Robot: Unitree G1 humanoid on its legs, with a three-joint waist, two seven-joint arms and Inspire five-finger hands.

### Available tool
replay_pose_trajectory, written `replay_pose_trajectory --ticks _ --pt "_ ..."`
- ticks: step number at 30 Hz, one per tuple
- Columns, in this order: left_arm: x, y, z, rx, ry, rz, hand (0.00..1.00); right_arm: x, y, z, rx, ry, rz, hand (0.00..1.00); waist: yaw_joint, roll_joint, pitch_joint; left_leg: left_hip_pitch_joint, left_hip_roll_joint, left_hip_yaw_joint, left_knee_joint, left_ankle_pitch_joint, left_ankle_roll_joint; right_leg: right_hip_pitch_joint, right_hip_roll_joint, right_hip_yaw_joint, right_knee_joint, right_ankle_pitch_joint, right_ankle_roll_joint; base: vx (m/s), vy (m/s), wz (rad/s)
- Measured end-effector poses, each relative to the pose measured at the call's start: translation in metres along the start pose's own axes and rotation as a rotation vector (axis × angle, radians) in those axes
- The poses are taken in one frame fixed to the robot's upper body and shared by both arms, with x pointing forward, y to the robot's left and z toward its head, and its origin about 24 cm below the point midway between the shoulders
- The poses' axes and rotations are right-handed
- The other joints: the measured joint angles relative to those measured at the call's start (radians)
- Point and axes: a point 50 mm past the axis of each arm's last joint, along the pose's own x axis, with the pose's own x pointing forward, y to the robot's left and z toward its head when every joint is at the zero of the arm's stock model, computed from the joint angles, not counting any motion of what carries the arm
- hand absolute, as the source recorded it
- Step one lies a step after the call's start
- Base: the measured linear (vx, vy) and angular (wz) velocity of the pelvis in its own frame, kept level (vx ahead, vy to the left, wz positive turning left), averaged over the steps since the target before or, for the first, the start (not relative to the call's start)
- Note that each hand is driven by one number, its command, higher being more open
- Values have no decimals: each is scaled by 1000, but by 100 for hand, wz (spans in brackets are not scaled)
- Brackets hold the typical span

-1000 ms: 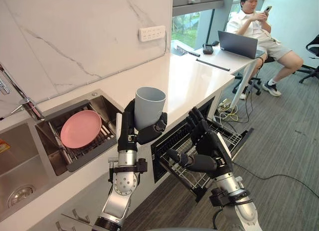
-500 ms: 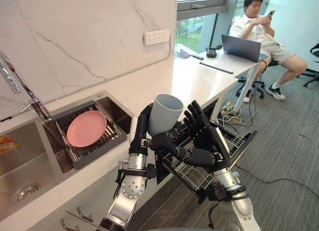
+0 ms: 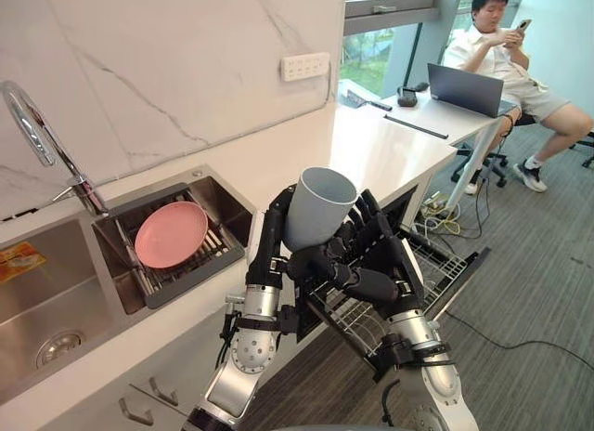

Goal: Walk over to the sink, pick up the cup, carry it to the dishwasher, place the cup inside the dishwasher, then close the dishwasher door

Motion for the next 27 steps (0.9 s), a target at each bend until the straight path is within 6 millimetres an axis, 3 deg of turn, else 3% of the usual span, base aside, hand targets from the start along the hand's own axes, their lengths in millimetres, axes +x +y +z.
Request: replay_pose_trajectory --ticks 9,27 --pt "-2 -5 1 -11 1 -15 0 7 6 -3 32 -10 13 100 3 -22 14 0 -6 -13 0 1 1 10 -6 -14 -5 0 0 -1 -1 4" --pt "-7 -14 2 47 -12 -7 0 18 14 -3 123 -25 2 100 3 -29 23 5 -17 -15 -4 1 1 21 -16 -18 -11 2 3 0 0 0"
